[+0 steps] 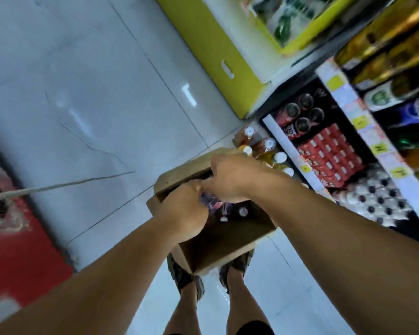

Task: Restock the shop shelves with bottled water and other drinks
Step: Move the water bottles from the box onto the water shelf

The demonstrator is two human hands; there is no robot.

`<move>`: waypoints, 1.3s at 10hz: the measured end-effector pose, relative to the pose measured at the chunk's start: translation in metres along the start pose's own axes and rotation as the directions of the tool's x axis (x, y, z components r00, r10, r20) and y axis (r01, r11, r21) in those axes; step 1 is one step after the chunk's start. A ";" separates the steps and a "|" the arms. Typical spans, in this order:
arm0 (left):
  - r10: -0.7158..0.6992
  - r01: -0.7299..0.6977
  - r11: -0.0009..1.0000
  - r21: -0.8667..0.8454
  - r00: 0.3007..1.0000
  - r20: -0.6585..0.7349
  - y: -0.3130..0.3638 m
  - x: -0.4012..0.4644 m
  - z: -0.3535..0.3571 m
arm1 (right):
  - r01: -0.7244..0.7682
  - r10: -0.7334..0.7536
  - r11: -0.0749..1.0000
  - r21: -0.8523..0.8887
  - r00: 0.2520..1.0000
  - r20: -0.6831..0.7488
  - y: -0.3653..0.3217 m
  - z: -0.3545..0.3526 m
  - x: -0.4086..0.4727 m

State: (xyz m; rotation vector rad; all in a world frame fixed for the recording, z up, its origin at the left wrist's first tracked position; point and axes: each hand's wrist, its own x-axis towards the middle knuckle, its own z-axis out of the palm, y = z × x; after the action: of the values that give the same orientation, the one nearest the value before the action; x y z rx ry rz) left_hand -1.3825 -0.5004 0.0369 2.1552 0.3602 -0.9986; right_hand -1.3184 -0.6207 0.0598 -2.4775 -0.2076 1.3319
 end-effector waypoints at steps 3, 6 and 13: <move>0.406 -0.437 0.890 -0.131 0.889 -0.212 0.213 -0.205 -0.160 | 0.069 -0.085 0.996 -0.051 0.864 -0.496 -0.097 -0.231 -0.269; 0.780 -0.806 0.586 0.089 0.530 -0.333 0.366 -0.384 -0.234 | 0.034 -0.029 0.999 -0.014 0.482 -0.876 -0.146 -0.337 -0.537; 0.971 -0.999 0.037 0.005 0.035 -0.235 0.592 -0.659 -0.051 | 0.219 0.123 0.973 0.067 -0.251 -0.960 0.026 -0.295 -0.881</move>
State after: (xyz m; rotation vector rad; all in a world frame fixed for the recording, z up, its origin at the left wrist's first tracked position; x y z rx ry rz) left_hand -1.4853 -0.8482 0.8464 1.6333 -0.9681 0.1300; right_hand -1.5624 -0.9485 0.8940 -2.3505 0.2654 -1.0869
